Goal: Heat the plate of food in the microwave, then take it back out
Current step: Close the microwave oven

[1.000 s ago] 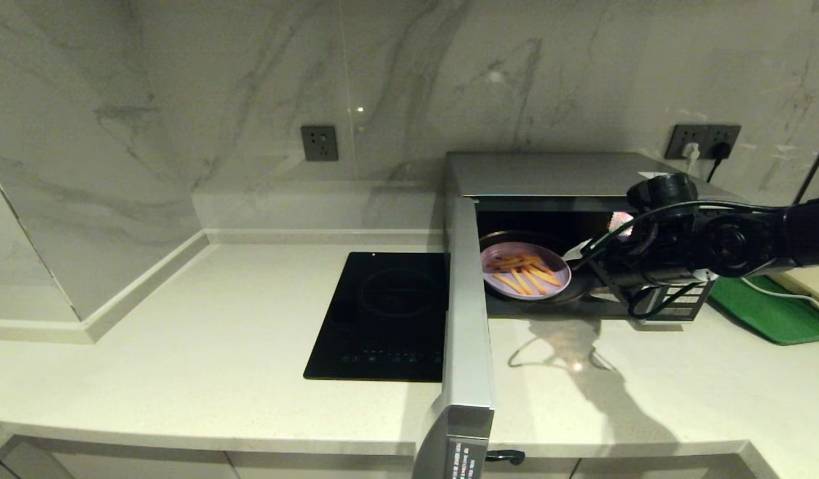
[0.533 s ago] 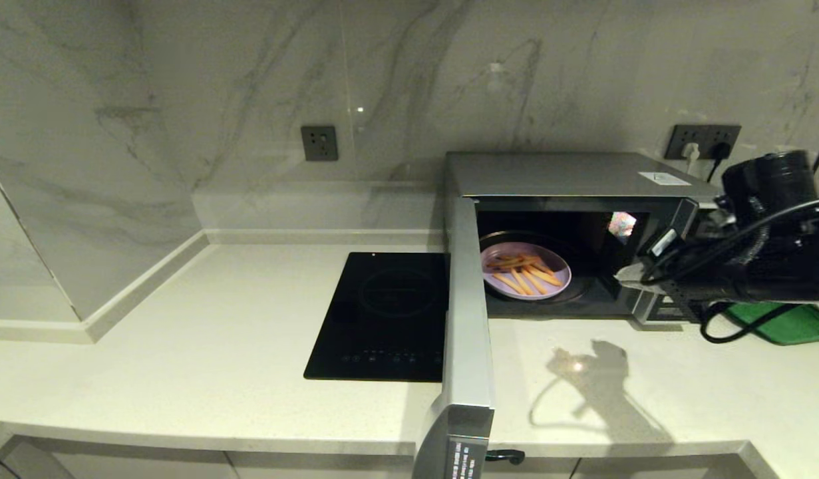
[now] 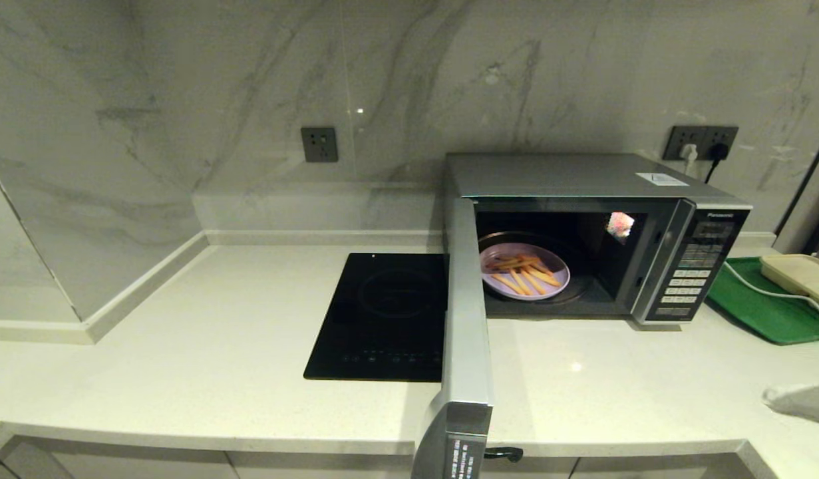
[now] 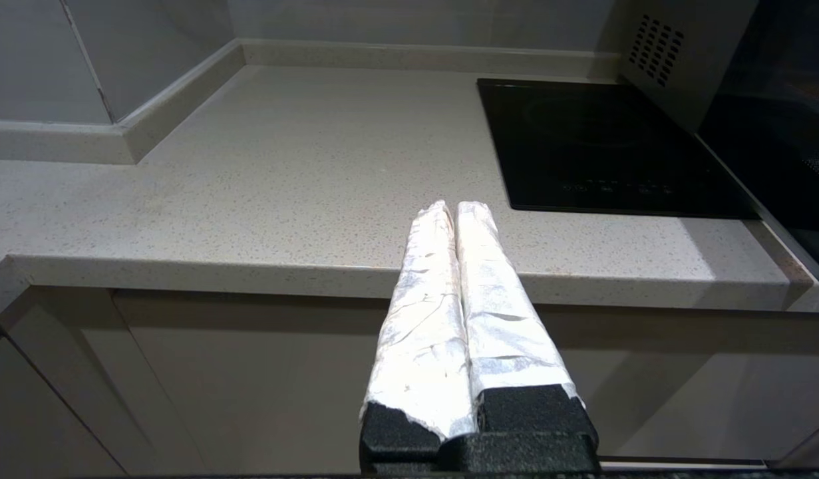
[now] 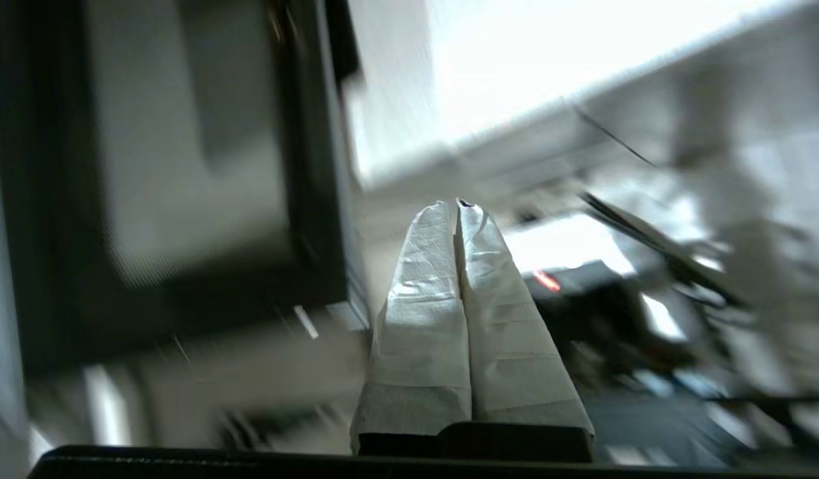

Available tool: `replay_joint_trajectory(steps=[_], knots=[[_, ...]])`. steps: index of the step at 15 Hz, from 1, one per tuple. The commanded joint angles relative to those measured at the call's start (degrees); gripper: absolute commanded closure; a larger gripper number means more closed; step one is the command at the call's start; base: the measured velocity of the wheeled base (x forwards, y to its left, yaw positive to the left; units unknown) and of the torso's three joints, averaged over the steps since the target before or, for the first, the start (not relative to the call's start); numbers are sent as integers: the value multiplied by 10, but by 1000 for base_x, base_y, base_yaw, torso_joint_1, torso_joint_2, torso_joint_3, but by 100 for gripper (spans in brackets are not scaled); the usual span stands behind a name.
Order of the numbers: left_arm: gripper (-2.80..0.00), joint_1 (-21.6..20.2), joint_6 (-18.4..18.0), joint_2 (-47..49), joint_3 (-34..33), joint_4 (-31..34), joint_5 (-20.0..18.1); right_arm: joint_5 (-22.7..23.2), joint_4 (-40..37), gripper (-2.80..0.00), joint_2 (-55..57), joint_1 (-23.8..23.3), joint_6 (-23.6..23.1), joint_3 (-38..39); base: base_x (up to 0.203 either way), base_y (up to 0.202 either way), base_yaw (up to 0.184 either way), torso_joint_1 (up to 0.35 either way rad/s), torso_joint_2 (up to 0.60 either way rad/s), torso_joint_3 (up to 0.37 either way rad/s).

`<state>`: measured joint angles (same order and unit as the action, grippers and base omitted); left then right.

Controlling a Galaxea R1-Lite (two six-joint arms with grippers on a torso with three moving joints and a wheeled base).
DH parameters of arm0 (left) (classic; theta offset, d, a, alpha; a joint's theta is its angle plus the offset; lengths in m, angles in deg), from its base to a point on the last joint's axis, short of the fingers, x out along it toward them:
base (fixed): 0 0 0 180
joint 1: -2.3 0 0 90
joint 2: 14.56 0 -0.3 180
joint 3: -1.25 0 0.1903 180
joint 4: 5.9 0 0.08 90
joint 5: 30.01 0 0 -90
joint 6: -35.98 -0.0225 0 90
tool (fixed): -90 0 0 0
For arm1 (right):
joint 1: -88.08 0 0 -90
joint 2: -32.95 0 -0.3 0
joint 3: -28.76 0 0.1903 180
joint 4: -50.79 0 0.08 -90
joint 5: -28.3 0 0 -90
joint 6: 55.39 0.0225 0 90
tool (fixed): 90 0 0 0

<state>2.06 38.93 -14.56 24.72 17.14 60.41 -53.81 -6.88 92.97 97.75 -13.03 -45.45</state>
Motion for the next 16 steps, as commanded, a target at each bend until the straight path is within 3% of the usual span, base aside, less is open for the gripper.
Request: replay_joint_trajectory(steps=[1,3,5,8,11,16], knots=[[0,0,0,0,0,0,0,12,-140,0,-59,1,-101,-61,0,0,0,0,0,0],[0,0,0,0,0,0,0,17,-182,0,-42,2,-196,-127,0,0,0,0,0,0],[0,1,0,0,0,0,0,19,-196,0,-4,35,-240,-190,0,0,0,0,0,0],[0,0,0,-1,0,0,0,15,-199,0,88,149,-254,-264,0,0,0,0,0,0],[0,0,0,-1,0,0,0,8,-199,0,193,227,-258,-356,0,0,0,0,0,0],[0,0,0,-1,0,0,0,-39,-200,0,322,387,-261,-508,0,0,0,0,0,0]])
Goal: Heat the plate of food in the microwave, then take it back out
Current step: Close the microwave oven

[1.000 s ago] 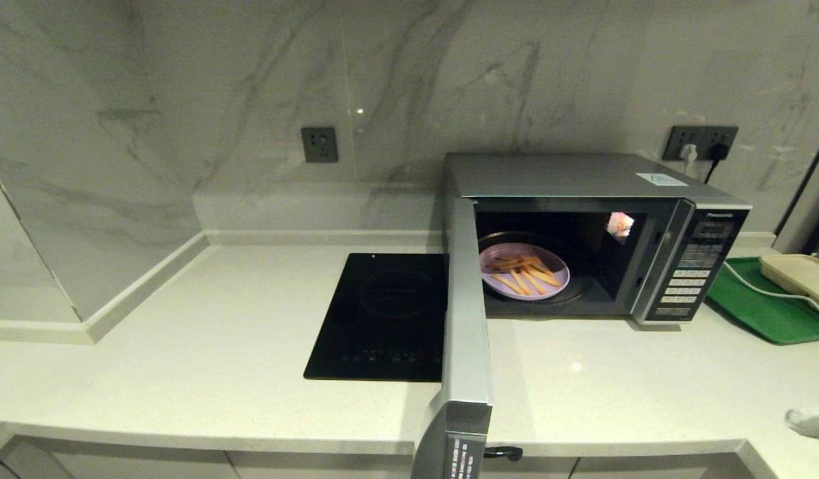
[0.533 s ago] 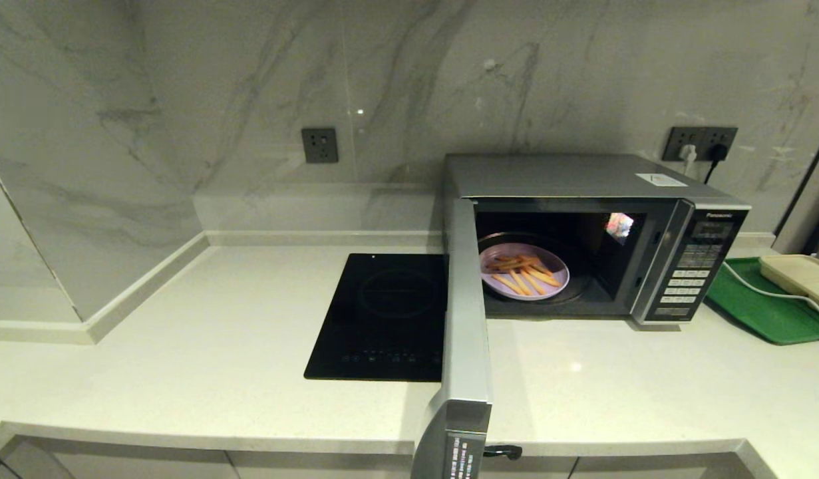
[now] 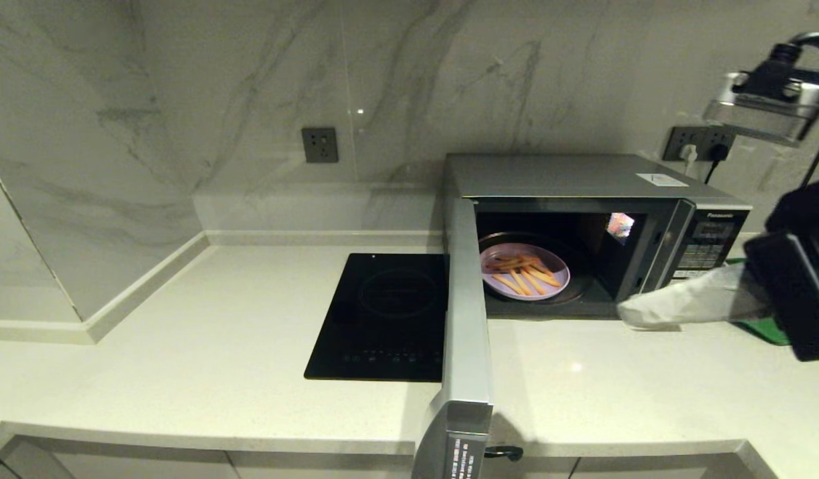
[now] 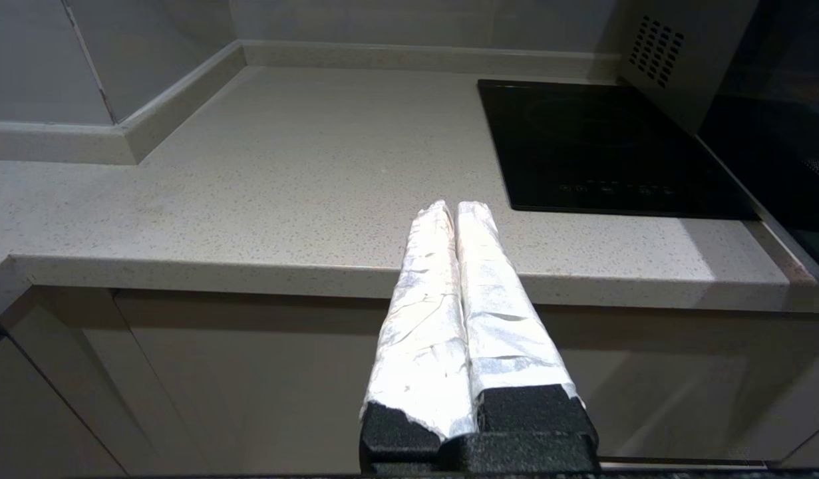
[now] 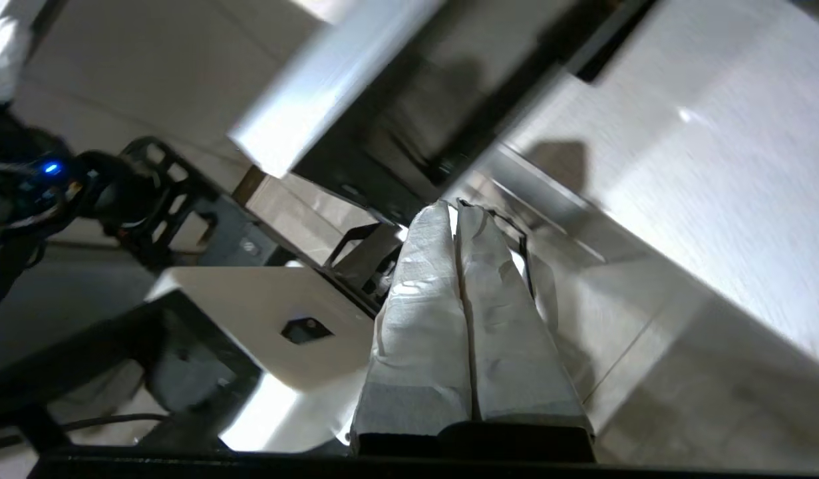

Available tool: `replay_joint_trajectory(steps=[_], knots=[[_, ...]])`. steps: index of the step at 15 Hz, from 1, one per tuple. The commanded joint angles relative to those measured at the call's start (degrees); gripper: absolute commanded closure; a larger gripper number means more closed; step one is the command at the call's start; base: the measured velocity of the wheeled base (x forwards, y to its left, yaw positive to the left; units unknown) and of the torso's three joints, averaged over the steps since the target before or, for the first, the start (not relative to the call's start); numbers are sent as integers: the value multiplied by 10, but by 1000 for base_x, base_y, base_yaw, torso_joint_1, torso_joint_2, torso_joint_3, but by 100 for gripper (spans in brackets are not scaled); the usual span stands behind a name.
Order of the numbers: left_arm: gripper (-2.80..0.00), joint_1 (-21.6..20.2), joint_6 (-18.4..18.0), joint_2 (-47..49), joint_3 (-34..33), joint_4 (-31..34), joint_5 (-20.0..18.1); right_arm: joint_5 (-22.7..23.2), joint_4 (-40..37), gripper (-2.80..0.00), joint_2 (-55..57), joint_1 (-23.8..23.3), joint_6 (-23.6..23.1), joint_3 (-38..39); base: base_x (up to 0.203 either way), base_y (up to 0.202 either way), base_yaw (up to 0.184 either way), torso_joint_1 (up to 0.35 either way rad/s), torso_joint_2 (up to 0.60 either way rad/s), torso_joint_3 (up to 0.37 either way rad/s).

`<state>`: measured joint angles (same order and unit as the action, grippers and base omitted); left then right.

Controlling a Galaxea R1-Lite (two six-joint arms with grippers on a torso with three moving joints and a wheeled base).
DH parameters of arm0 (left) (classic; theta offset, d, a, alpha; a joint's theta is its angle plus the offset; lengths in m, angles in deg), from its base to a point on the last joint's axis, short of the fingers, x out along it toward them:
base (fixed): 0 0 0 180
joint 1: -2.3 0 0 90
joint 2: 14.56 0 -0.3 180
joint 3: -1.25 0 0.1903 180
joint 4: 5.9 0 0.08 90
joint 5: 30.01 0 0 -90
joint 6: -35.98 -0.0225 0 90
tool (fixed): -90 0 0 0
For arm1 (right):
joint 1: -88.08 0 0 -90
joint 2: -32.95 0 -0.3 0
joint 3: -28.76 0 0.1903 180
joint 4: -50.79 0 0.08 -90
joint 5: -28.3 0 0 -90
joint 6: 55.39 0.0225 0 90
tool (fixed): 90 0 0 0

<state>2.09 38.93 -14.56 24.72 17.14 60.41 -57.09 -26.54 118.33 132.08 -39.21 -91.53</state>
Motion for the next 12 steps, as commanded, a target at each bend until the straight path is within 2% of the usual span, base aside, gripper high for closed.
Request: replay_joint_trajectory(steps=[1,6,8,12], knots=[[0,0,0,0,0,0,0,-15,-3,0,89,73,1,-70,0,0,0,0,0,0],[0,0,0,-1,0,0,0,-36,-3,0,129,189,-16,-89,0,0,0,0,0,0],[0,0,0,-1,0,0,0,-56,-1,0,157,205,-17,-97,0,0,0,0,0,0],[0,0,0,0,0,0,0,-58,-1,0,201,221,-24,-156,0,0,0,0,0,0]])
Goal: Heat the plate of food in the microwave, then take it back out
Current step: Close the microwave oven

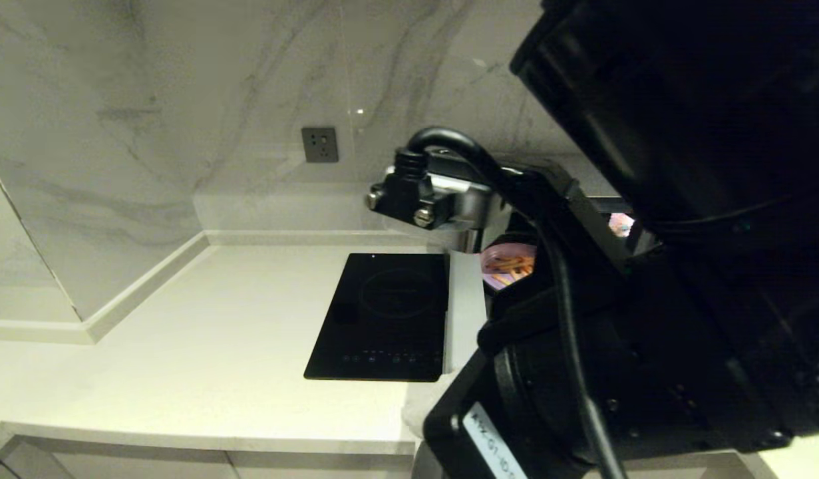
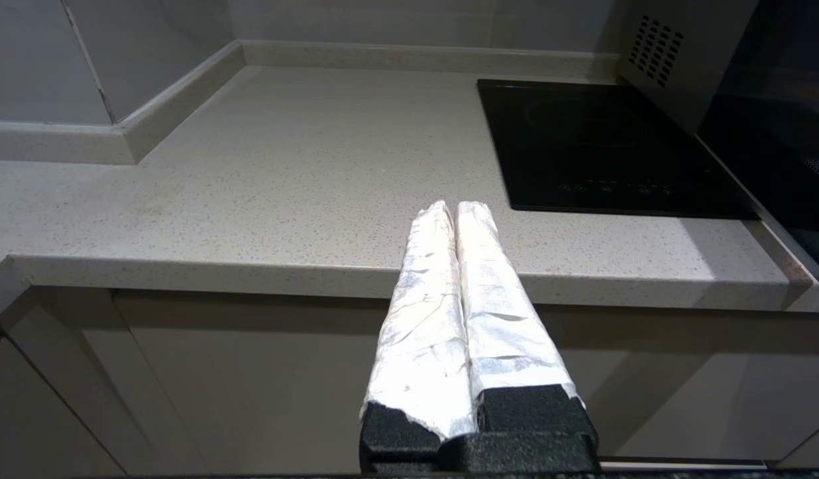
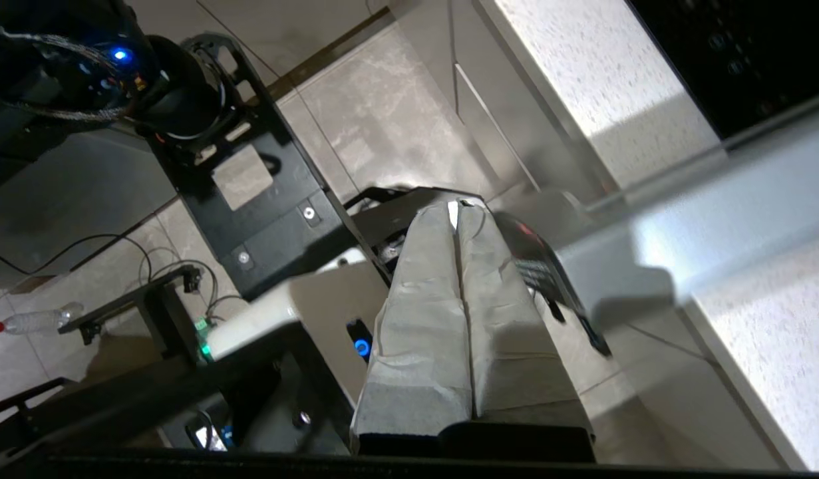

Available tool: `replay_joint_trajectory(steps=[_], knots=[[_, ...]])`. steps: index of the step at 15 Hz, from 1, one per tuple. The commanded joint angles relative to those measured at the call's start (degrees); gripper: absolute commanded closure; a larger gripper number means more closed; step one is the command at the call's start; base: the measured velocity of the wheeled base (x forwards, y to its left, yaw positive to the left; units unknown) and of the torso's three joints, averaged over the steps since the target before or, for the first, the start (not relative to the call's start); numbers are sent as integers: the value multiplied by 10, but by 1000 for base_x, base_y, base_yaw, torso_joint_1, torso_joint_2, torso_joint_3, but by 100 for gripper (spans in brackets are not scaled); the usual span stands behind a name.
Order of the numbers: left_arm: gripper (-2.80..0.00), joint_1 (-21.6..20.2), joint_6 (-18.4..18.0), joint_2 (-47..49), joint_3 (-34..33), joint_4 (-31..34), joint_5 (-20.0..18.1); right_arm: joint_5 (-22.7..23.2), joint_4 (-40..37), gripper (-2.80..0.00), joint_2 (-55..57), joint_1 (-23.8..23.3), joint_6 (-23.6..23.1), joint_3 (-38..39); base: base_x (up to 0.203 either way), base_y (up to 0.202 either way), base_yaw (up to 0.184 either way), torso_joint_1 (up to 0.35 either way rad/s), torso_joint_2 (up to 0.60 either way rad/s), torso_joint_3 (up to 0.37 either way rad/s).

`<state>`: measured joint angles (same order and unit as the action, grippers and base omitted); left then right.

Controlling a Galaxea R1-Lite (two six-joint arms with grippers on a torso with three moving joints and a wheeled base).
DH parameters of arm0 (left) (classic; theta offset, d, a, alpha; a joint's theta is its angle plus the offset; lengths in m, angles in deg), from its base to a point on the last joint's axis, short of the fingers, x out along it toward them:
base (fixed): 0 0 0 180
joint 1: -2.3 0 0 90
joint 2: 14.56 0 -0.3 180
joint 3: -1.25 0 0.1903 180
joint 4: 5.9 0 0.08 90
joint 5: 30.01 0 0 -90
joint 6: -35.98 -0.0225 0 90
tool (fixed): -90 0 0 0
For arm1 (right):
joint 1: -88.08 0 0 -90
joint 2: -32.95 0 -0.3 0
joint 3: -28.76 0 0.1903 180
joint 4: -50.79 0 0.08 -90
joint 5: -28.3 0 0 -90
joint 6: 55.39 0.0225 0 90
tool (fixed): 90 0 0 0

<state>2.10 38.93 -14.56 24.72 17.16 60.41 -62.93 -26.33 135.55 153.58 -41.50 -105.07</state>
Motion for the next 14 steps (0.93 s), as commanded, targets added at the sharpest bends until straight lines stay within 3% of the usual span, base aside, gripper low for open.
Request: replay_joint_trajectory(steps=[1,14], knots=[[0,0,0,-1,0,0,0,0,-2,0,34,7,-4,-25,0,0,0,0,0,0],[0,-1,0,-1,0,0,0,-118,33,0,76,-6,3,6,0,0,0,0,0,0]])
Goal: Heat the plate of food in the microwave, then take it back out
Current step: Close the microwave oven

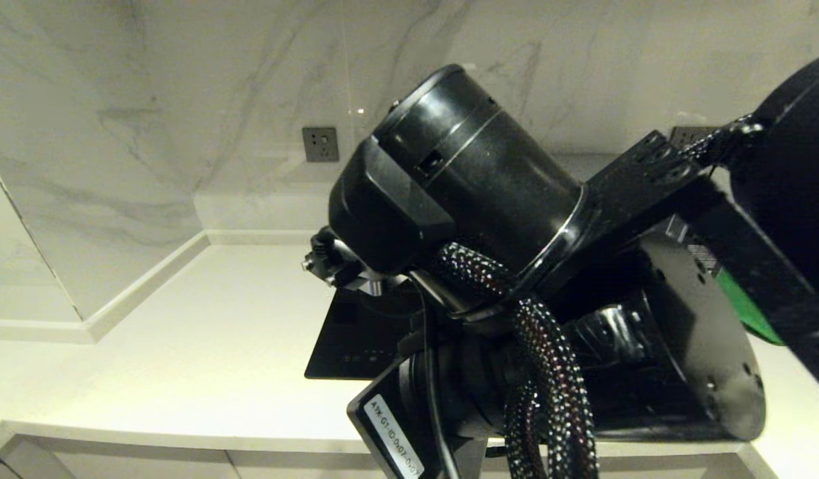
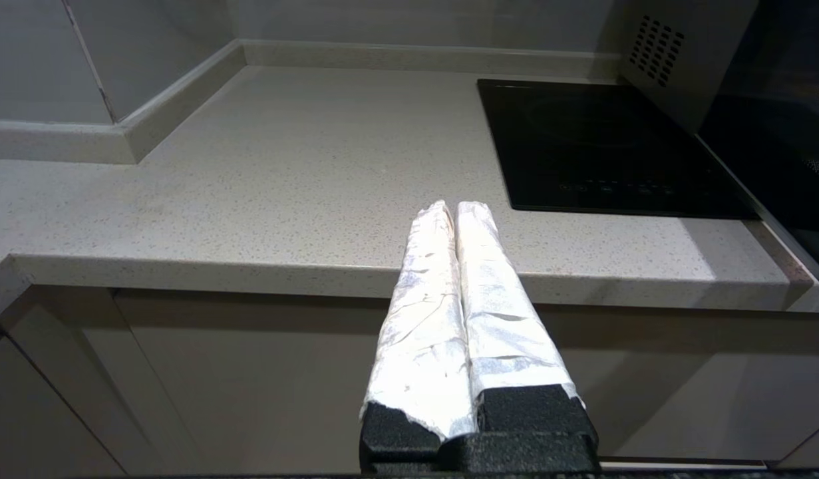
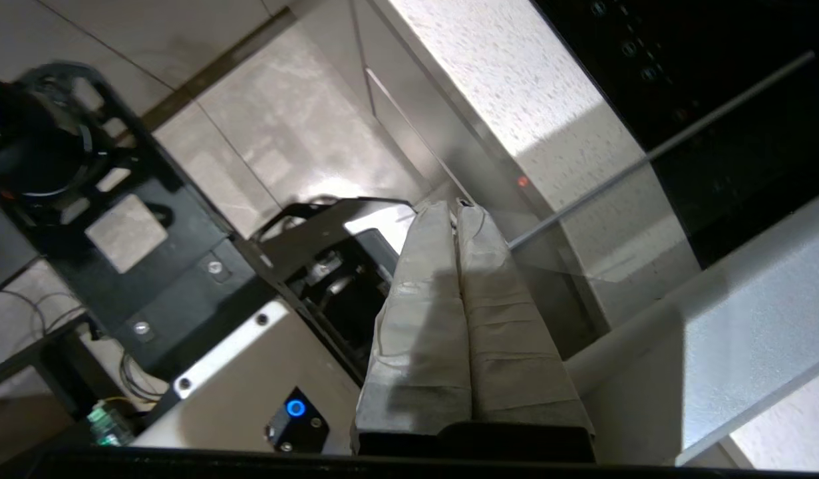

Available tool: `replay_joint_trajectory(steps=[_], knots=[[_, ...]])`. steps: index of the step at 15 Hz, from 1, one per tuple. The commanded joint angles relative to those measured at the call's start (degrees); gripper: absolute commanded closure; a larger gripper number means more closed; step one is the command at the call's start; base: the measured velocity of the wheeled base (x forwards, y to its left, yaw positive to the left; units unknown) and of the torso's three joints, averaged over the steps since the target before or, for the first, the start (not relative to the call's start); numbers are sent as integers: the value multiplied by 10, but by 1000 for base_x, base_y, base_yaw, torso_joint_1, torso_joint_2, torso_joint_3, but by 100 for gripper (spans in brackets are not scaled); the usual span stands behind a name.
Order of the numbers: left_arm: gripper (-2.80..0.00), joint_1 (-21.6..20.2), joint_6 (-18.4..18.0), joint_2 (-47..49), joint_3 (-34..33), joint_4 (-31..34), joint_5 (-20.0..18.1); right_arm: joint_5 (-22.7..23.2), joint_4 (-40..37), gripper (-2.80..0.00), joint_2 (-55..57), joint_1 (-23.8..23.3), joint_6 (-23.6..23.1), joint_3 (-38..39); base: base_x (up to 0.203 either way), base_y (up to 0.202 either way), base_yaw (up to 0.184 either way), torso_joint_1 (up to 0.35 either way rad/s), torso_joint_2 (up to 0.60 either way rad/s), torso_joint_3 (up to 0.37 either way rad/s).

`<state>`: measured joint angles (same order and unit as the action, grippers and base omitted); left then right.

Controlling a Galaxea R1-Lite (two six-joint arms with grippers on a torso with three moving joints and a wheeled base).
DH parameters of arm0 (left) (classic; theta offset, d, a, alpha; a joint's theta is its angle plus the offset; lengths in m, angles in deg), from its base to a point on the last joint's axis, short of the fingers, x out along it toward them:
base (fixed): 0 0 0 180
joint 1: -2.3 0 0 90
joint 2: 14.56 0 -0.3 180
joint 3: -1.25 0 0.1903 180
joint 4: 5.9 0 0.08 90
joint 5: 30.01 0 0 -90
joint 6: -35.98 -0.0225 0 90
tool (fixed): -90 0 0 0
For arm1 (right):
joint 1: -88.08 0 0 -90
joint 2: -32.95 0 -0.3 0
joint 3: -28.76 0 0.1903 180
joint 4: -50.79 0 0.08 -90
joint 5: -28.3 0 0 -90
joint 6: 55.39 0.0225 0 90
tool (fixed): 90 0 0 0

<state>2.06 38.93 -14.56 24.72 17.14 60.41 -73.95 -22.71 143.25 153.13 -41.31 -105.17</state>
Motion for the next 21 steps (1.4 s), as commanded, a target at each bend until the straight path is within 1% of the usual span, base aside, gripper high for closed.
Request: replay_joint_trajectory(steps=[1,5,8,11,14,19,21], knots=[[0,0,0,0,0,0,0,-22,-3,0,-1,-4,6,14,0,0,0,0,0,0],[0,0,0,-1,0,0,0,-35,-3,0,-33,-20,17,45,0,0,0,0,0,0],[0,0,0,0,0,0,0,-55,-3,0,-54,-35,24,80,0,0,0,0,0,0],[0,0,0,0,0,0,0,-76,-3,0,-89,-75,24,120,0,0,0,0,0,0],[0,0,0,-1,0,0,0,-110,5,0,-138,-123,28,189,0,0,0,0,0,0],[0,0,0,0,0,0,0,-142,66,0,-202,-193,34,309,0,0,0,0,0,0],[0,0,0,0,0,0,0,-157,113,0,-215,-229,39,361,0,0,0,0,0,0]])
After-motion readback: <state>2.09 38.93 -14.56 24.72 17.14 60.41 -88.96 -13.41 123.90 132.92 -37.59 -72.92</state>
